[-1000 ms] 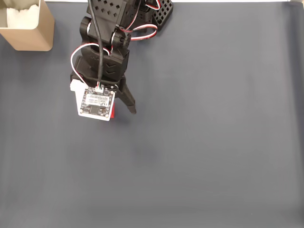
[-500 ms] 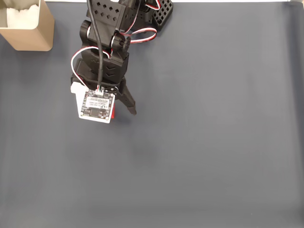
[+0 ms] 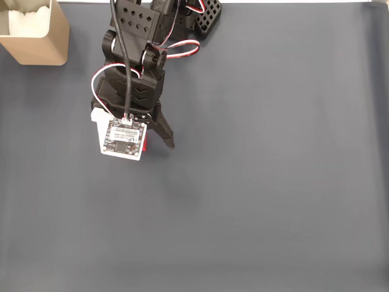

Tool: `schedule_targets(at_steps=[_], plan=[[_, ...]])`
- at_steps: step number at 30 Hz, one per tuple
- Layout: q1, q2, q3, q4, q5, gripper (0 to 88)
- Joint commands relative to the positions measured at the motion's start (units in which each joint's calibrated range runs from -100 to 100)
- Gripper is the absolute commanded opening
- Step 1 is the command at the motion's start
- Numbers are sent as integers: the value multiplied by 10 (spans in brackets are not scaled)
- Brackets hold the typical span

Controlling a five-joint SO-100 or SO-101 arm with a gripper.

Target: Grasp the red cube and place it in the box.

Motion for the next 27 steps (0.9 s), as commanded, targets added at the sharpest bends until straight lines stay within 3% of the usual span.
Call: schedule_targets(at_steps=[1,13,21,27], plan=[[-6,3,-30,-8,-5,374],[-7,19,-45,-9,-2,268],[-8,22,-47,-10,2,121],[-10,21,-47,-11,3,95]])
